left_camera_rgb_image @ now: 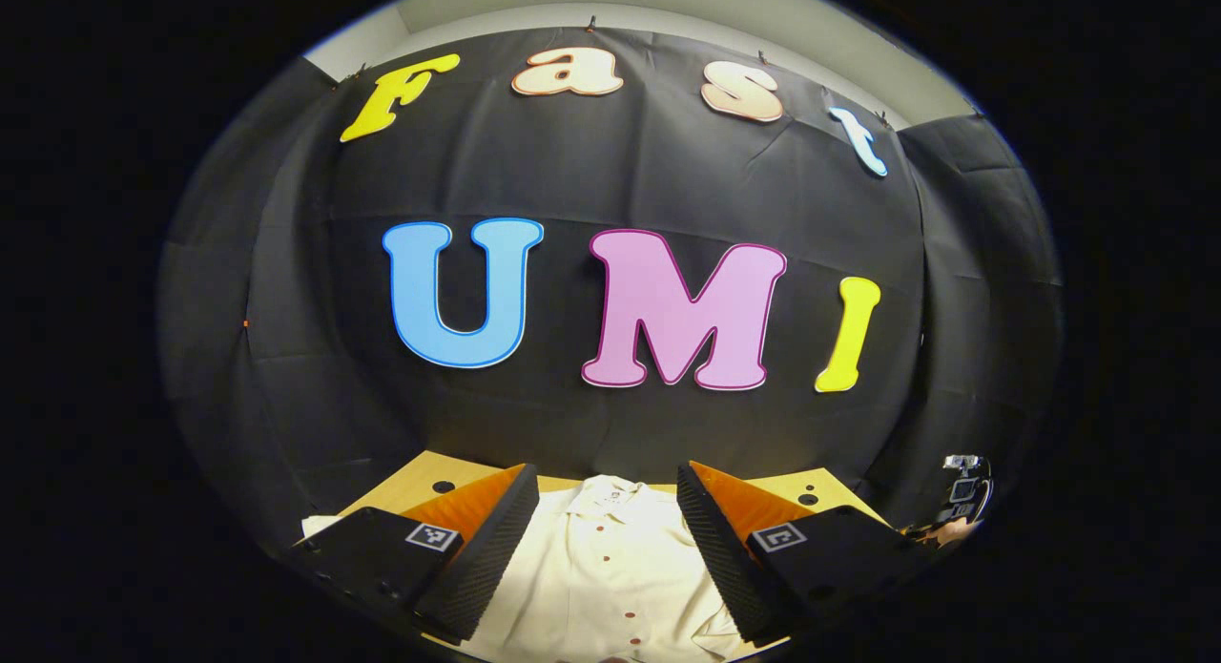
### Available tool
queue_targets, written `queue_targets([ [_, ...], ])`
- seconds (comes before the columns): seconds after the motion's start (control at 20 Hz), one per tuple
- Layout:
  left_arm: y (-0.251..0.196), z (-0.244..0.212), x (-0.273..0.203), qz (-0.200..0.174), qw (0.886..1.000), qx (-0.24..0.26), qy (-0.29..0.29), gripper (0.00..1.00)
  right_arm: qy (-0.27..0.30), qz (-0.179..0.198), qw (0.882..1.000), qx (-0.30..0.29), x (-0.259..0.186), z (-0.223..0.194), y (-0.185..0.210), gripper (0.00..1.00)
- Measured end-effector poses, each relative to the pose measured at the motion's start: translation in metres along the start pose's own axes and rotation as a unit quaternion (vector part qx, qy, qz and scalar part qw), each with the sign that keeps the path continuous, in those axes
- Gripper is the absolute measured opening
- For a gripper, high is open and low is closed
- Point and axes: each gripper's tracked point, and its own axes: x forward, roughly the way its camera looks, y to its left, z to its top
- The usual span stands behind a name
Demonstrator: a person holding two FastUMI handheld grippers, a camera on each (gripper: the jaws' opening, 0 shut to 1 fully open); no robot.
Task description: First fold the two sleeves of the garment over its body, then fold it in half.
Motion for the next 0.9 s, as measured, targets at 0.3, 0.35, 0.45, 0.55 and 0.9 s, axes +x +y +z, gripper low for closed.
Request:
queue_targets([
  [0.3,0.002,-0.005,-0.012,0.008,1.0,0.008,-0.003,0.96,0.017,0.01,1.0,0.006,0.002,-0.004,0.012,0.06],
  [0.35,0.004,-0.007,-0.014,0.009,1.0,0.004,0.0,0.96,0.019,0.028,0.999,0.014,0.0,-0.004,0.021,0.06],
  [0.45,0.011,-0.012,-0.017,0.011,1.0,-0.001,0.004,0.95,0.013,0.034,0.999,0.002,-0.013,0.001,0.025,0.06],
  [0.55,0.021,-0.011,-0.02,0.016,1.0,0.004,0.004,0.96,-0.014,0.034,0.999,-0.023,-0.032,0.015,0.029,0.06],
  [0.9,0.077,-0.03,-0.027,0.043,0.999,-0.011,0.014,0.96,-0.078,0.123,0.982,-0.116,-0.127,0.042,0.145,0.06],
])
